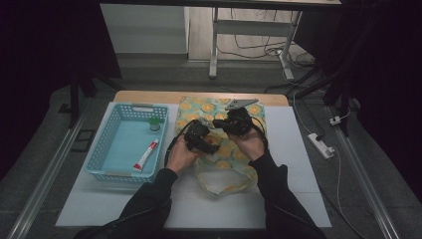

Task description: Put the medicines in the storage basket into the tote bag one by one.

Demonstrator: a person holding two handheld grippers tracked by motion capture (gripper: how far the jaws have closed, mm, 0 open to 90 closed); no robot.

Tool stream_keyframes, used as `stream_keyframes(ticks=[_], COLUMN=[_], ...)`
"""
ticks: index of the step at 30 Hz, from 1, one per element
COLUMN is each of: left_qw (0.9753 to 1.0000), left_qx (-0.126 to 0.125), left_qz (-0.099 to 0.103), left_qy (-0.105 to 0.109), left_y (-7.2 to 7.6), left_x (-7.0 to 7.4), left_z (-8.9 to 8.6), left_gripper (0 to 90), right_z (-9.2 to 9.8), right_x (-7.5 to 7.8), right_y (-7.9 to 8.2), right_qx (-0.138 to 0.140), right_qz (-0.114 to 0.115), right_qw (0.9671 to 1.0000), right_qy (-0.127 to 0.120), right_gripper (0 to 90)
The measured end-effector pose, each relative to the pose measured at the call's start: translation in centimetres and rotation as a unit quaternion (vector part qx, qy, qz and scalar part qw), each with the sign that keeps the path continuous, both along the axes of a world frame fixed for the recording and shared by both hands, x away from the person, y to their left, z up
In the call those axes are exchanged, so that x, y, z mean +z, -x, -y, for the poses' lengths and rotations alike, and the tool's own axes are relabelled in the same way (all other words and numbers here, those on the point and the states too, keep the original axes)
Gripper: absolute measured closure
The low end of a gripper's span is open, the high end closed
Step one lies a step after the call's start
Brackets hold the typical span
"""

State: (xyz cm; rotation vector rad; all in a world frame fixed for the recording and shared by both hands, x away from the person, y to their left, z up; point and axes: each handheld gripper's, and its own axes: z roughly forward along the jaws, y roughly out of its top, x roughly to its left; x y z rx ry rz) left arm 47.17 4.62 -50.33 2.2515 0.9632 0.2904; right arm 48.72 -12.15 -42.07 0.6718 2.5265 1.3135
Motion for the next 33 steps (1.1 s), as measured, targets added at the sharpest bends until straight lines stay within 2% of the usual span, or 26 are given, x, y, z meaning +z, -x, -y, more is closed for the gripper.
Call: stream_keyframes(ticks=[7,11,14,17,26,33], left_qw=[0.9999,0.9992,0.9987,0.9973,0.9951,0.9916], left_qx=[-0.010,-0.018,-0.024,-0.033,-0.046,-0.064], left_qz=[-0.005,-0.015,-0.016,-0.031,-0.034,-0.043], left_qy=[0.009,0.031,0.041,0.059,0.081,0.103], left_y=[0.9,1.6,2.3,2.7,3.8,4.6], left_x=[0.8,1.6,1.9,2.1,2.9,3.9], left_z=[-0.2,-0.6,-0.9,-1.3,-2.6,-3.5], left_gripper=[8.0,6.3,4.3,1.5,0.4,0.7], right_z=[0.2,0.3,0.2,0.2,0.2,0.1], right_x=[0.1,0.0,-0.1,-0.1,-0.1,0.0], right_y=[-0.1,-0.2,-0.2,-0.1,-0.2,-0.1], right_qx=[-0.002,-0.001,0.000,0.002,0.005,0.007], right_qz=[-0.001,-0.003,-0.004,-0.004,-0.005,-0.005], right_qw=[1.0000,1.0000,1.0000,1.0000,1.0000,1.0000], right_qy=[-0.004,-0.002,0.000,0.001,0.002,0.001], right_gripper=[90.0,90.0,90.0,90.0,90.0,90.0])
